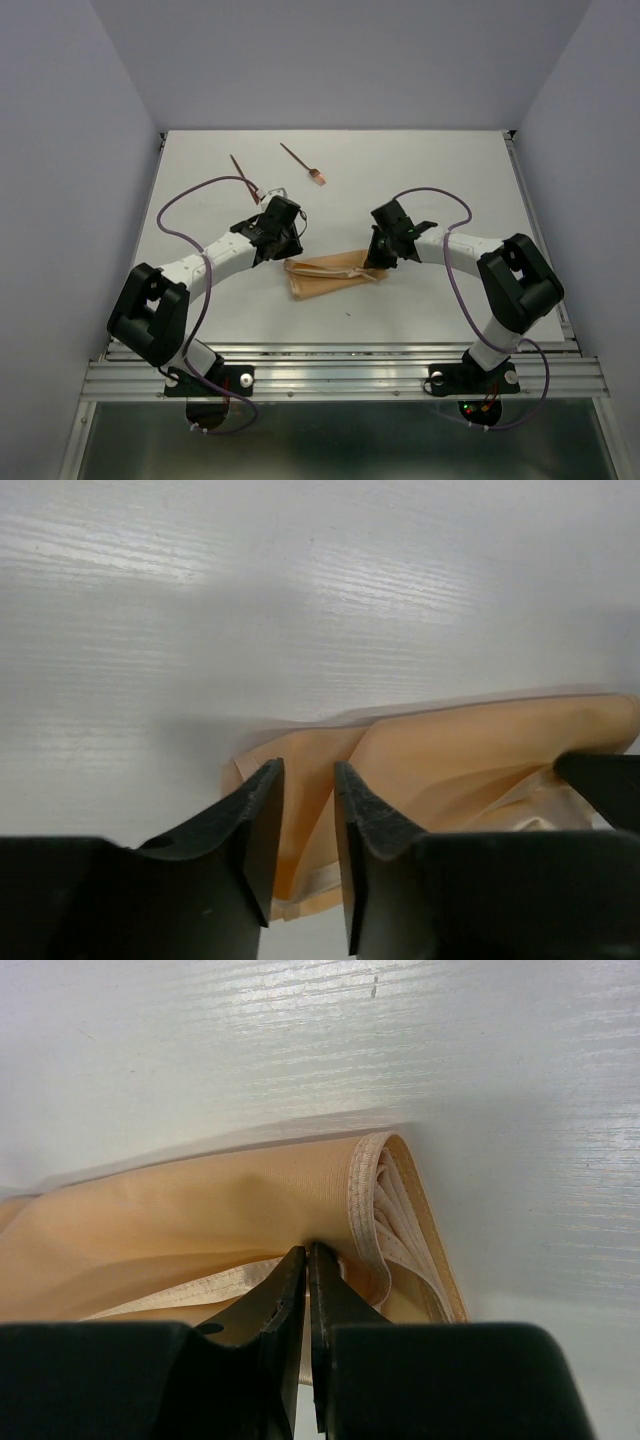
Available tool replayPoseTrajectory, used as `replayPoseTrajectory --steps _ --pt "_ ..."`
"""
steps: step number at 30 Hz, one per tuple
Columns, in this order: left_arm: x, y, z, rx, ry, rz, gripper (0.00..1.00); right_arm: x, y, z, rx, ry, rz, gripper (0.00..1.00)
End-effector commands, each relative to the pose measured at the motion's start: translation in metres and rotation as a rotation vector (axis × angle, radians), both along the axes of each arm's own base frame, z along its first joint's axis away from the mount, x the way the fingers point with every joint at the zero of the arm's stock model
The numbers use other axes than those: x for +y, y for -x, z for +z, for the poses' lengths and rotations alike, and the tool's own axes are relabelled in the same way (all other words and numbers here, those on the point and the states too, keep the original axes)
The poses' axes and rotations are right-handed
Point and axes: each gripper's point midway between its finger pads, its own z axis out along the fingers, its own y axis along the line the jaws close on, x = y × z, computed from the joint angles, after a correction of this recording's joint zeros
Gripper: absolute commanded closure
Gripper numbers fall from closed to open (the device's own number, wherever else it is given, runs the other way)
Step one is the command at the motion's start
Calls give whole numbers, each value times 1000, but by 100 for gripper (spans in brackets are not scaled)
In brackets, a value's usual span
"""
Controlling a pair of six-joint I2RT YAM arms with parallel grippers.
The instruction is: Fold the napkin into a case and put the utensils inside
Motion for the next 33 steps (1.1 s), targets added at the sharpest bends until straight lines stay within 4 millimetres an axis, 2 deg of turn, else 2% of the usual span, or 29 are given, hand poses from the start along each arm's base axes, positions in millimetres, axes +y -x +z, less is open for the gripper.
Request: replayPoseTrajectory --steps 1,3,5,9,10,13,18,21,23,26,33 --pt "0 10 -19 45 -2 -26 68 -2 2 -1 -6 15 15 89" --pt "0 18 -24 67 9 -45 78 -2 2 -1 -4 15 8 89" --pt "-1 24 -24 74 22 -61 81 -2 1 -1 -5 13 6 89" --pt "-7 41 -25 98 74 -121 83 -1 -1 1 -9 11 4 89" --pt "-8 50 -31 127 86 -141 84 -1 -1 1 -9 11 4 89" --pt "-2 60 -44 157 75 -137 84 0 -3 4 -20 11 8 89" --pt "2 63 -63 194 54 -110 85 1 -6 18 -57 -2 18 88" --pt "2 63 -67 203 53 -104 88 1 -6 32 -89 -17 33 88" --pt "2 63 -66 198 51 -105 88 2 -5 34 -94 -26 40 87" --pt "3 62 -61 178 54 -113 87 10 1 36 -89 -59 67 88" --pt "2 60 -59 167 59 -118 88 21 17 21 -62 -43 110 88"
